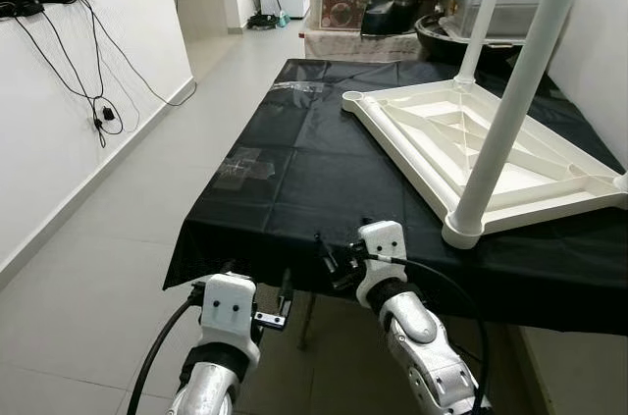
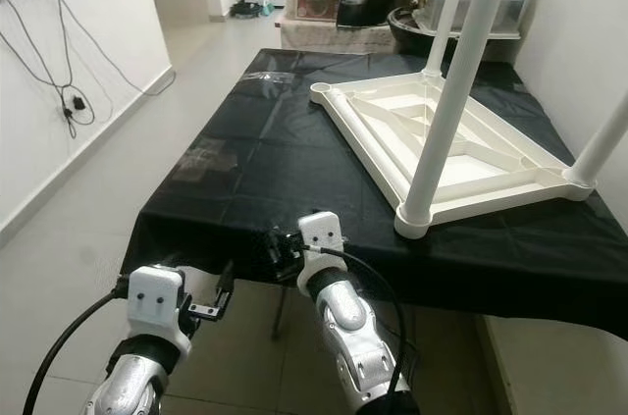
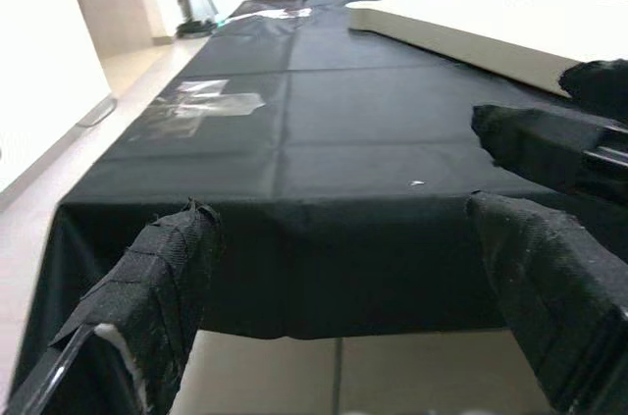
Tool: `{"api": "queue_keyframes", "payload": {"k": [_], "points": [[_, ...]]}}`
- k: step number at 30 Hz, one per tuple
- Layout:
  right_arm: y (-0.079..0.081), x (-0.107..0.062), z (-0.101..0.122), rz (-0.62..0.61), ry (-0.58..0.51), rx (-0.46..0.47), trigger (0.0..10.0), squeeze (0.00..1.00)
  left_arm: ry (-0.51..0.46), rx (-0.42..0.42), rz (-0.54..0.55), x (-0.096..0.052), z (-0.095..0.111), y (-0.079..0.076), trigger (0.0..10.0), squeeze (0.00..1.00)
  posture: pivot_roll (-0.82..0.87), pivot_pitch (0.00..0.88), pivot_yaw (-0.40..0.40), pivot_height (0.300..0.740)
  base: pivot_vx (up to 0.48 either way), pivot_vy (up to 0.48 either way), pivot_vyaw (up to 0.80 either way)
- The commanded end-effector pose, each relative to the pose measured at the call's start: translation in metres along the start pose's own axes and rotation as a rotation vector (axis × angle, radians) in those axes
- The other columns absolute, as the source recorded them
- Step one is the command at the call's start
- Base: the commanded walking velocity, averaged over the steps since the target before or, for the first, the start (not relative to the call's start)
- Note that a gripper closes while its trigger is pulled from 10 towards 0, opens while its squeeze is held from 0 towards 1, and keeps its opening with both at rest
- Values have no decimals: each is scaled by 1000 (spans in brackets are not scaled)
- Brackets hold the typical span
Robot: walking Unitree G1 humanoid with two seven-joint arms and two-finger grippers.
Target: Building children table
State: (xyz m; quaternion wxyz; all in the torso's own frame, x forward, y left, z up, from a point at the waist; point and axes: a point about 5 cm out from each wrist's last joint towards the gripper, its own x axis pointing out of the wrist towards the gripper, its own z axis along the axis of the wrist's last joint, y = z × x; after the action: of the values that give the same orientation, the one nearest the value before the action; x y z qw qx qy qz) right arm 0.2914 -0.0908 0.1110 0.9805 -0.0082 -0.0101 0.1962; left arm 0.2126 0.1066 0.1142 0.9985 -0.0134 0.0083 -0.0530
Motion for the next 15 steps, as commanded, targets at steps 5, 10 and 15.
{"api": "queue_keyframes", "payload": {"k": [5,10,15], "points": [[7,-6,10,82,-35,42,10000,0,14,38,66,-5,1,6,10000,0,7,0,25,740,0,0,0],[10,-9,20,100,-73,32,10000,0,-1,76,91,-9,7,10,10000,0,1,0,26,740,0,0,0],[12,-14,23,104,-91,36,10000,0,2,78,113,-12,7,11,10000,0,0,0,25,740,0,0,0]]}}
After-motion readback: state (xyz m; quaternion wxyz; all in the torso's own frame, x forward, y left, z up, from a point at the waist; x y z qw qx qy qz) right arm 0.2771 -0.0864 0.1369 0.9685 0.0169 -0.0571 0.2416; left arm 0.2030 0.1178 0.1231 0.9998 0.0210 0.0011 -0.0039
